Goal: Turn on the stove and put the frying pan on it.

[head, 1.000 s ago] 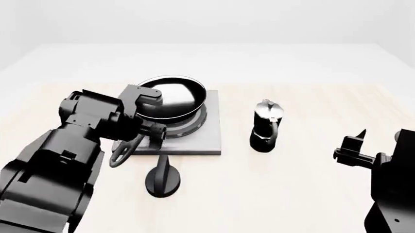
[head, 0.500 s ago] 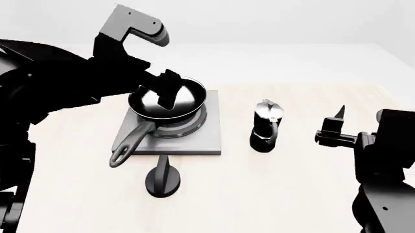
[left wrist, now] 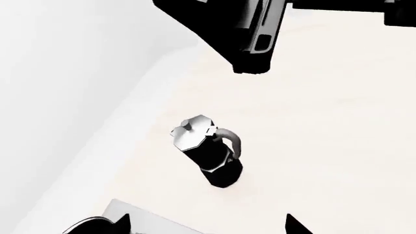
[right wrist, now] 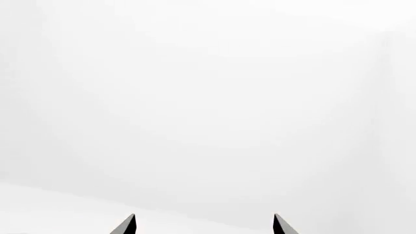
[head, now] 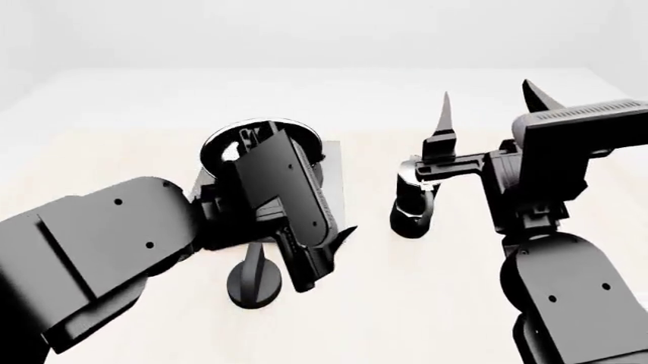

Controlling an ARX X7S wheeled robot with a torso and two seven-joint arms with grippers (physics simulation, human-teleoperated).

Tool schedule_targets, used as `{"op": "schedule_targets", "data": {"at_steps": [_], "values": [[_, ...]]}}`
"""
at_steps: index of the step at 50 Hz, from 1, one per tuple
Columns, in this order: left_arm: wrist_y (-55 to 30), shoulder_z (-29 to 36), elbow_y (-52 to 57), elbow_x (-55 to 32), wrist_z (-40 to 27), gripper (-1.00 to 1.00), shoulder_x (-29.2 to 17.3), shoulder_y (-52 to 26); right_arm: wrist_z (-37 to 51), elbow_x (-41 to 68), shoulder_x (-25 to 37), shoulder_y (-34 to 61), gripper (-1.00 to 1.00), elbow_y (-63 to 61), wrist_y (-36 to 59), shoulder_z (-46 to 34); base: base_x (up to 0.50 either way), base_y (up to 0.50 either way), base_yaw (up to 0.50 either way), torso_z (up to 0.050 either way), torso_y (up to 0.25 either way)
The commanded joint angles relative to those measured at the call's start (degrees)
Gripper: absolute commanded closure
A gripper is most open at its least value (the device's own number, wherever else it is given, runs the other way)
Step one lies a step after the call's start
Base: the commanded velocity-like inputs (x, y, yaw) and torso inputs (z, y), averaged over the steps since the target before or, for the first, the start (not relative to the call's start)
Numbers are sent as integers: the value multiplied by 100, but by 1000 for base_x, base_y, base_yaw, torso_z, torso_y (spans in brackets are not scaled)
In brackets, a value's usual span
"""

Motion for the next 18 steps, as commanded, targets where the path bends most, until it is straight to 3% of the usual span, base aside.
{"op": "schedule_targets", "data": {"at_steps": [1, 18], "values": [[400, 260, 230, 205, 179, -100, -86, 151, -129, 13, 50, 75, -100, -1, -199, -176, 0, 0, 0, 0, 0], [452, 326, 219, 223, 193, -100, -63, 179, -106, 33, 51, 95, -100, -16, -227, -210, 0, 0, 0, 0, 0]]}}
